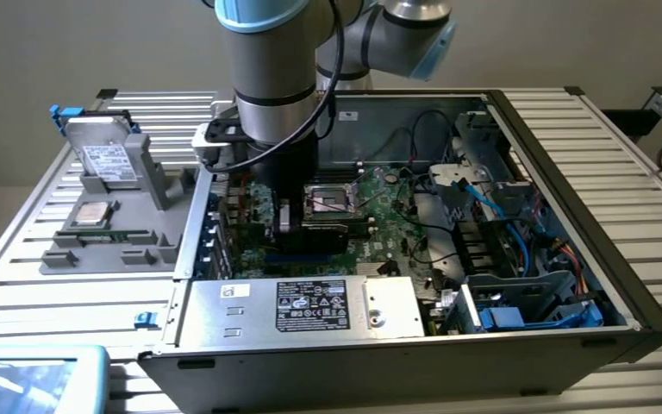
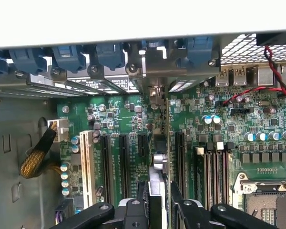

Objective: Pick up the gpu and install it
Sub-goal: 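Insert the gpu into the slot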

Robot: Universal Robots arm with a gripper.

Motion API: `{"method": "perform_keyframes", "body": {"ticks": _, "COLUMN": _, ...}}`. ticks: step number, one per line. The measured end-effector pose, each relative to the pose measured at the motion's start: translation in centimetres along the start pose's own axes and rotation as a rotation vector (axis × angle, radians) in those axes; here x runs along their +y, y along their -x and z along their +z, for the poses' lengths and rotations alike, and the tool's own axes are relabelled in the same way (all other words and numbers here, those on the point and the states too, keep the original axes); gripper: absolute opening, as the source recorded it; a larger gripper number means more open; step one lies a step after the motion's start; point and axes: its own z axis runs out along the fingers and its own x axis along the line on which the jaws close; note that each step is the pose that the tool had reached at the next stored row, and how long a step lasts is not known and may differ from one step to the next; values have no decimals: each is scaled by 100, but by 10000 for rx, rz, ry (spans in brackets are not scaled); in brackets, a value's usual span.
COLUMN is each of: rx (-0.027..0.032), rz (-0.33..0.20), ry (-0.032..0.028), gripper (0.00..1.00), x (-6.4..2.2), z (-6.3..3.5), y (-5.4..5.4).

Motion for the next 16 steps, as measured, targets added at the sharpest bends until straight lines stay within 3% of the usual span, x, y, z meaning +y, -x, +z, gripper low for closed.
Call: {"method": "perform_keyframes", "body": {"ticks": 16, "rx": -22, "rz": -1, "ry": 2, "gripper": 29, "x": 23, "z": 9, "y": 1}}
